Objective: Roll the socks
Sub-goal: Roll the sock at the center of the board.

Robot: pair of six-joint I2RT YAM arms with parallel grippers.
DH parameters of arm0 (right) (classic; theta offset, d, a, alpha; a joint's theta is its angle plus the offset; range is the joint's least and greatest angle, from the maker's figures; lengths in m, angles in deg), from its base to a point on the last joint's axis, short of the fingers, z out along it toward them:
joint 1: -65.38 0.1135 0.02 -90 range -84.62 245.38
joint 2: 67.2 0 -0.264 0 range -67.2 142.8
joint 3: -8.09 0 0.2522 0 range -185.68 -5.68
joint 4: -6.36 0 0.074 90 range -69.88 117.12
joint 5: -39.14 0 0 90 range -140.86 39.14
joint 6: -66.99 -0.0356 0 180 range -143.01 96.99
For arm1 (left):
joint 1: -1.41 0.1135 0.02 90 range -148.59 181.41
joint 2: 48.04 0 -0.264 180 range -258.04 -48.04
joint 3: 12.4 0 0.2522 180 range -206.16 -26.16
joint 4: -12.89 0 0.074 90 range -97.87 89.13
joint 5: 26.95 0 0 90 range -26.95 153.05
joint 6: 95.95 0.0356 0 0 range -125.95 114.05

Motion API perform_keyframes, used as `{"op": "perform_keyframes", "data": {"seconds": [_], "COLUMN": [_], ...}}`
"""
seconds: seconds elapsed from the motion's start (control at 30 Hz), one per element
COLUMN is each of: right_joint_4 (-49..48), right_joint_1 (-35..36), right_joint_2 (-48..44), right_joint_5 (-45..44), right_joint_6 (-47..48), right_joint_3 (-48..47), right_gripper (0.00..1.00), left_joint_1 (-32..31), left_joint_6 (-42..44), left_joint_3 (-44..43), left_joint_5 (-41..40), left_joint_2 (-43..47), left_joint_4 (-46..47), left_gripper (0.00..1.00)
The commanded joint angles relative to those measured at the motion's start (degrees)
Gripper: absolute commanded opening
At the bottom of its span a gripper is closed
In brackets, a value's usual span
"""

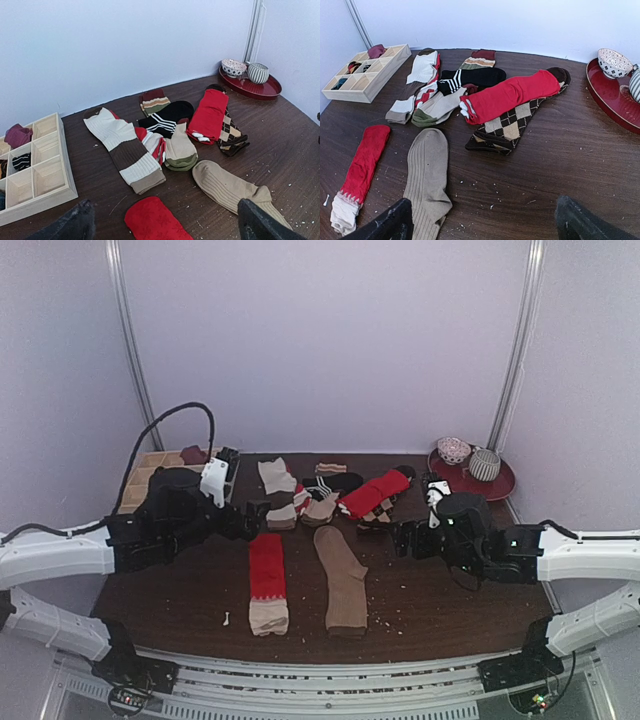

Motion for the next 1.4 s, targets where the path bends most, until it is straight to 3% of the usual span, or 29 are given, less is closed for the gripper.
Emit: {"op": "perform_keyframes", "data": {"seconds": [0.0,0.17,0.33,0.6,0.97,1.37], "right_joint_4": [2.3,-13.8,-29.5,-42.0,-35.6,-32.9], "right_joint_1": [0.3,0.3,1.7,10.1,13.9,14.0], "right_joint_2": [-1.5,-4.3,-0.4,10.9,21.5,26.5], "right_joint_5": [3.3,16.2,28.2,31.3,33.8,38.0], "right_joint_6": [6.4,13.1,16.5,25.1,36.4,33.7], "right_joint_3": [1.4,13.1,21.8,22.9,15.4,13.5], "right_gripper": [1.00,1.00,1.00,0.96,0.90,0.76], "left_joint_1": [-0.2,-0.2,-0.2,-0.2,-0.2,-0.2], "left_joint_6": [2.0,2.7,2.9,3.0,2.7,3.0], "left_joint_3": [1.2,1.7,2.4,2.5,2.0,1.5], "left_joint_5": [0.0,3.3,4.7,5.0,5.1,5.9], "left_joint_2": [2.1,1.8,1.6,-0.3,-2.0,-2.3], "left_joint_4": [3.9,3.7,3.3,1.3,0.4,-0.5], "left_gripper": [0.98,0.98,0.98,0.98,0.98,0.98]}}
